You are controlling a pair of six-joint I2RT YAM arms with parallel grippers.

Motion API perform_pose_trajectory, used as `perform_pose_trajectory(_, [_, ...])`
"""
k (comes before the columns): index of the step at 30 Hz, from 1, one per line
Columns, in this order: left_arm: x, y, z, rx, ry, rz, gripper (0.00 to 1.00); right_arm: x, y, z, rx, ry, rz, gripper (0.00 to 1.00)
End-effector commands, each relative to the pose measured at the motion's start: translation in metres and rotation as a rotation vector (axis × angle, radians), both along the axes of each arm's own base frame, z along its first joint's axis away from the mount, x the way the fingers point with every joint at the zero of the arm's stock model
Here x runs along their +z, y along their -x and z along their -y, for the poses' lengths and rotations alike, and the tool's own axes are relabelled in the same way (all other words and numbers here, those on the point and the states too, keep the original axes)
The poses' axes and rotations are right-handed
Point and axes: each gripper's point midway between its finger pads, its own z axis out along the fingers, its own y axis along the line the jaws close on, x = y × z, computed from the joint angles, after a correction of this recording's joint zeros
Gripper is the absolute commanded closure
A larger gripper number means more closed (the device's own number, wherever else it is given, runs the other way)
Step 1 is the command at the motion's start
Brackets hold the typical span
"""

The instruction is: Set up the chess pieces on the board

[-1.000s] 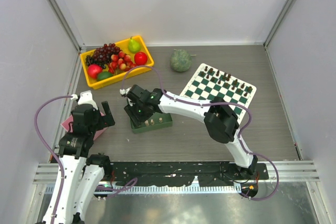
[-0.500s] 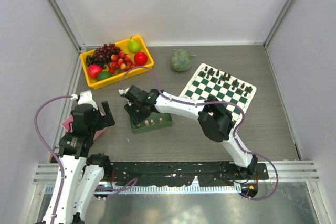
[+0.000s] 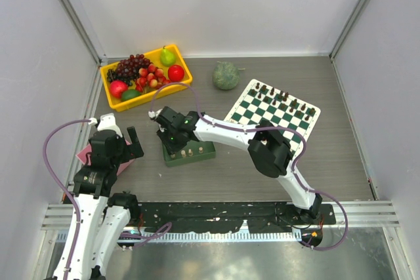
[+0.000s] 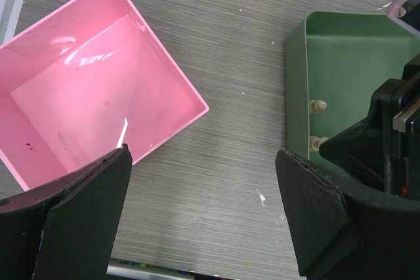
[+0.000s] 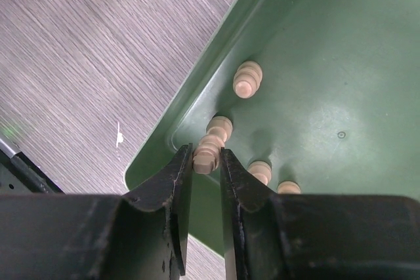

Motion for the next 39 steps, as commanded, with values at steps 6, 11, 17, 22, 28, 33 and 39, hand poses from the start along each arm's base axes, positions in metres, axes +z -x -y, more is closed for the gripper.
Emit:
perform_pose_trajectory(6, [0.009,-0.004,0.000,0.000,-0.004,0.027,0.01,0.126,-0.020,0.004,-0.065,-0.187,0.209,0.83])
perform_pose_trajectory(11, [0.009,-0.004,0.000,0.000,-0.004,0.029,0.01,0.165,-0.026,0.027,-0.119,-0.245,0.264,0.83])
perform_pose_trajectory(17, [0.009,-0.004,0.000,-0.003,-0.002,0.025,0.01,0.160,-0.042,0.091,-0.267,-0.208,0.292,0.83])
perform_pose_trajectory(22, [0.010,-0.005,0.002,-0.010,0.004,0.031,0.01,0.152,-0.061,0.158,-0.461,-0.234,0.276,0.83])
perform_pose_trajectory(28, [0.008,-0.005,0.003,-0.016,0.006,0.024,0.01,0.129,-0.060,0.220,-0.600,-0.189,0.264,0.83])
perform_pose_trajectory(33, [0.009,-0.005,0.002,-0.011,0.004,0.028,0.01,0.102,-0.050,0.260,-0.677,-0.124,0.234,0.83])
perform_pose_trajectory(39, [0.008,-0.005,0.003,-0.016,0.006,0.021,0.01,0.080,-0.048,0.293,-0.754,-0.086,0.209,0.83])
